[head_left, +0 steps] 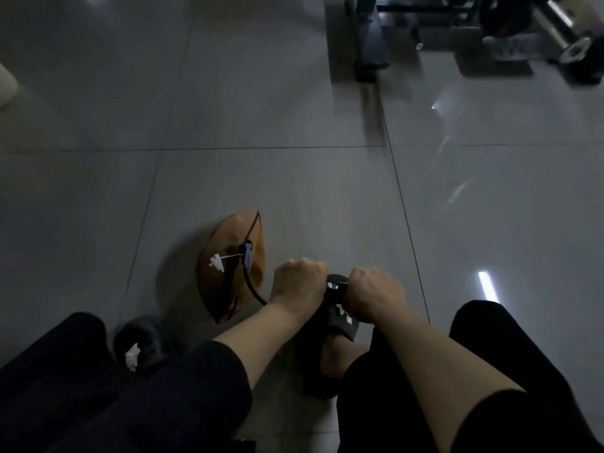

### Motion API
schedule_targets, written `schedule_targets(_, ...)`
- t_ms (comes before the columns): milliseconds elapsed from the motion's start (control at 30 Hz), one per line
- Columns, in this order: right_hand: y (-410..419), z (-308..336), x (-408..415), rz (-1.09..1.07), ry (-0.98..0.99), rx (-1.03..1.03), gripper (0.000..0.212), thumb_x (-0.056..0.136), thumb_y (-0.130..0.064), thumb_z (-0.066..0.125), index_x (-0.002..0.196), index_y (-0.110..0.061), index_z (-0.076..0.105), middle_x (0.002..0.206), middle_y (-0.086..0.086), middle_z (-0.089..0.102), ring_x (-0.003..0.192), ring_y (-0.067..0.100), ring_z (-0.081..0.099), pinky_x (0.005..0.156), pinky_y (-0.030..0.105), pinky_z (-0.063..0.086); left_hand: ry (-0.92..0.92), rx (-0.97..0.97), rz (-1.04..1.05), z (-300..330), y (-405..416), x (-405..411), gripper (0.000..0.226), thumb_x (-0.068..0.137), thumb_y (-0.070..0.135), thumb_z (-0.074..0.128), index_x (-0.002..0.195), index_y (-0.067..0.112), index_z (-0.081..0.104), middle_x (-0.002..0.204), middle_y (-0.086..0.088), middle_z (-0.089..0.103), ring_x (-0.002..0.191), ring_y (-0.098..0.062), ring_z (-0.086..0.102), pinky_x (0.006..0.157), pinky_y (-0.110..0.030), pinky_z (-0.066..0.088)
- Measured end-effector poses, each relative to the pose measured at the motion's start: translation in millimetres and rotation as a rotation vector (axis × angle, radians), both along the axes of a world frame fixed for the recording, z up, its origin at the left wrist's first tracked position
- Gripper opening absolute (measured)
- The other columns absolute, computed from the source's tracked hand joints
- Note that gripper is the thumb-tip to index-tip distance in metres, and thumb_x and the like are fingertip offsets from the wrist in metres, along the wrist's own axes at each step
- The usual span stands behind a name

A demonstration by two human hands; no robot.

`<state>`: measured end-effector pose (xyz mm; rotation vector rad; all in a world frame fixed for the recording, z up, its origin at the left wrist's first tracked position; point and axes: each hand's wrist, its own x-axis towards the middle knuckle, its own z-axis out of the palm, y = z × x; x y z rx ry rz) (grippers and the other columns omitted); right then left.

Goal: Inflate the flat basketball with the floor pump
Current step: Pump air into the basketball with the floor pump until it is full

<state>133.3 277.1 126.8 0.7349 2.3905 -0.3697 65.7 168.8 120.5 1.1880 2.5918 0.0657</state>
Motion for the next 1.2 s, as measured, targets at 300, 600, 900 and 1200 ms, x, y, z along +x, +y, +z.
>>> schedule_targets(300,18.9,94.6,8.8,-0.015,0.121,0.01,0.019,0.082,-0.021,0.056,0.069,-0.011,0.047,0.085,0.015,0.059,0.078,0.03,0.057,0.07,0.037,0.049,0.111,0.128,-0.062,95.8,8.9,6.3,0.017,0.085,0.022,0.053,0.094,0.01,0.061,0.094,-0.013,0.064,0.088,-0.035,0.06,0.062,-0.033,0.038)
schedule_targets(600,21.4,113.7,-3.6,-0.005,0.117,0.044,0.017,0.085,-0.022,0.058,0.074,-0.012,0.05,0.077,0.006,0.052,0.083,0.028,0.06,0.075,0.038,0.054,0.169,0.179,-0.014,116.7,13.8,6.0,0.012,0.084,0.018,0.052,0.088,0.011,0.061,0.089,-0.012,0.064,0.082,-0.034,0.06,0.059,-0.029,0.033)
schedule_targets(900,13.3,15.3,-4.0,-0.075,0.019,-0.025,0.016,0.086,-0.028,0.057,0.094,-0.014,0.056,0.11,0.01,0.063,0.101,0.03,0.061,0.07,0.032,0.042,0.075,0.061,-0.01,12.8,14.8,-2.4,0.017,0.087,0.008,0.043,0.089,0.009,0.06,0.089,-0.014,0.064,0.084,-0.034,0.061,0.059,-0.031,0.036)
schedule_targets(1200,-0.8,28.6,17.3,-0.081,-0.025,-0.057,0.024,0.084,-0.025,0.057,0.103,-0.011,0.057,0.113,0.013,0.062,0.103,0.031,0.06,0.077,0.033,0.046,-0.038,-0.021,-0.074,29.9,3.7,10.7,0.016,0.088,0.014,0.048,0.097,0.007,0.059,0.098,-0.015,0.063,0.091,-0.035,0.06,0.063,-0.034,0.037)
